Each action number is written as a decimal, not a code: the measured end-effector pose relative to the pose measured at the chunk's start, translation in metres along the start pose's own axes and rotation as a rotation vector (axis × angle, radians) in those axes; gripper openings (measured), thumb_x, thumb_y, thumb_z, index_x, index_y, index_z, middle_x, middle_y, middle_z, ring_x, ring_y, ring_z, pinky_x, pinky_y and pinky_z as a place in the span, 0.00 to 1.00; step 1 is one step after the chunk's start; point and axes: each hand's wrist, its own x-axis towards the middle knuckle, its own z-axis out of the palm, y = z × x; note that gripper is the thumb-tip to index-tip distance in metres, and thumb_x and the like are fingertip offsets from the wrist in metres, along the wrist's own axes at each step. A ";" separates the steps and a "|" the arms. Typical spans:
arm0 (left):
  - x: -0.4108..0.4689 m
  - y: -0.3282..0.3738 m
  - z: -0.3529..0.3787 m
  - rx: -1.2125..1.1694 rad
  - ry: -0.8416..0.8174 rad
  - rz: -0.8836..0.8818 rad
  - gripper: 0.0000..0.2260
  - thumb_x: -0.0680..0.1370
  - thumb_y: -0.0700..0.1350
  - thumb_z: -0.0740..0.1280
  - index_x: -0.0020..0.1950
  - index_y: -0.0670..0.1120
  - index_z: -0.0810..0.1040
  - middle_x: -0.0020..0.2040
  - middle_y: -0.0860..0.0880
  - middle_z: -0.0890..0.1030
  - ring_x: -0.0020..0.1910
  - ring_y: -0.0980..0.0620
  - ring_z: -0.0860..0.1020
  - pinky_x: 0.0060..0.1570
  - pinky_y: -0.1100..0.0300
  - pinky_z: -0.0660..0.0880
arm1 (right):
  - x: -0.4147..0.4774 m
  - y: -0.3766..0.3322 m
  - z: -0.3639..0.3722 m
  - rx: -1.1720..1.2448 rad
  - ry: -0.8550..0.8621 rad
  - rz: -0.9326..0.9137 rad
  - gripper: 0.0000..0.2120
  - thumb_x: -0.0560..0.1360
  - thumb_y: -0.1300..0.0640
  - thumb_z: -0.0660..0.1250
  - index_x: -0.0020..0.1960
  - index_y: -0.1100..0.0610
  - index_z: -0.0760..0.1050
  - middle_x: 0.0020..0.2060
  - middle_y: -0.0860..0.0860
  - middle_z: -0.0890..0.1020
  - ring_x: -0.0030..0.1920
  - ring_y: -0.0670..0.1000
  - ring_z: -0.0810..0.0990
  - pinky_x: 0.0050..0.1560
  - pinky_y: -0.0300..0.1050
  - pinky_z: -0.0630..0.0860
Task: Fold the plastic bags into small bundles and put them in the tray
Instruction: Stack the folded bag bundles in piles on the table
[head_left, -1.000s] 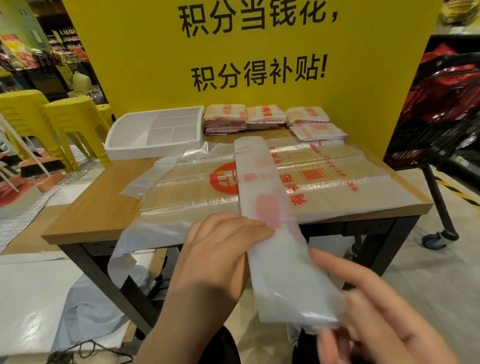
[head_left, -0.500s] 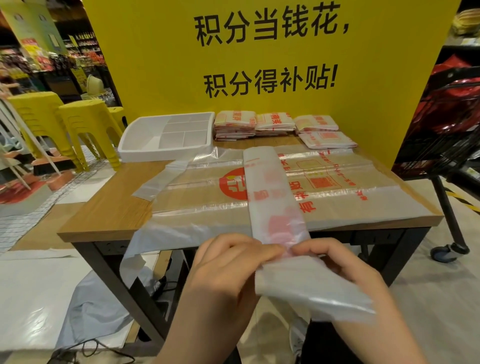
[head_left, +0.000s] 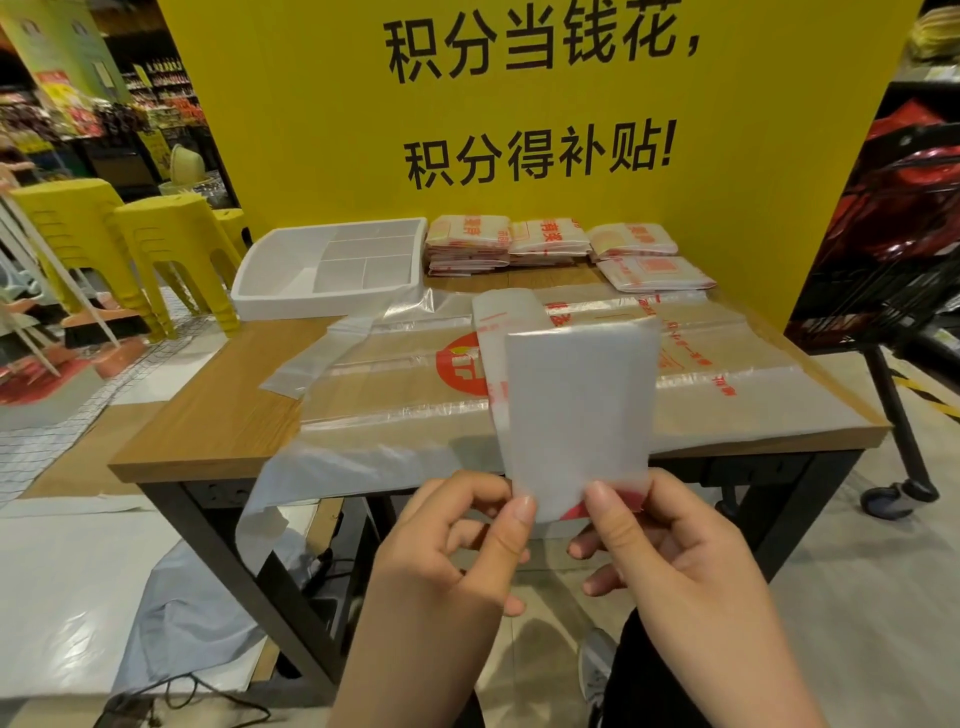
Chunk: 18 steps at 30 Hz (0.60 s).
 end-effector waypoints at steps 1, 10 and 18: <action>0.001 0.000 0.002 -0.071 -0.004 -0.055 0.05 0.69 0.55 0.72 0.40 0.55 0.83 0.45 0.50 0.82 0.42 0.52 0.84 0.31 0.53 0.81 | 0.001 0.000 0.001 0.000 0.013 0.008 0.06 0.70 0.48 0.70 0.44 0.48 0.84 0.41 0.51 0.85 0.38 0.52 0.84 0.34 0.46 0.81; 0.000 0.001 0.016 -0.181 0.078 -0.137 0.09 0.75 0.44 0.72 0.41 0.39 0.78 0.31 0.44 0.82 0.32 0.48 0.84 0.39 0.47 0.83 | 0.000 -0.004 0.010 -0.051 0.118 0.077 0.06 0.74 0.52 0.73 0.44 0.54 0.80 0.35 0.50 0.84 0.36 0.50 0.85 0.31 0.44 0.80; 0.003 0.000 0.016 -0.245 0.117 -0.192 0.08 0.75 0.40 0.73 0.42 0.39 0.75 0.27 0.46 0.80 0.28 0.48 0.81 0.32 0.54 0.82 | 0.001 -0.007 0.013 0.015 0.196 0.128 0.08 0.75 0.56 0.73 0.44 0.59 0.76 0.33 0.54 0.84 0.32 0.54 0.84 0.33 0.49 0.82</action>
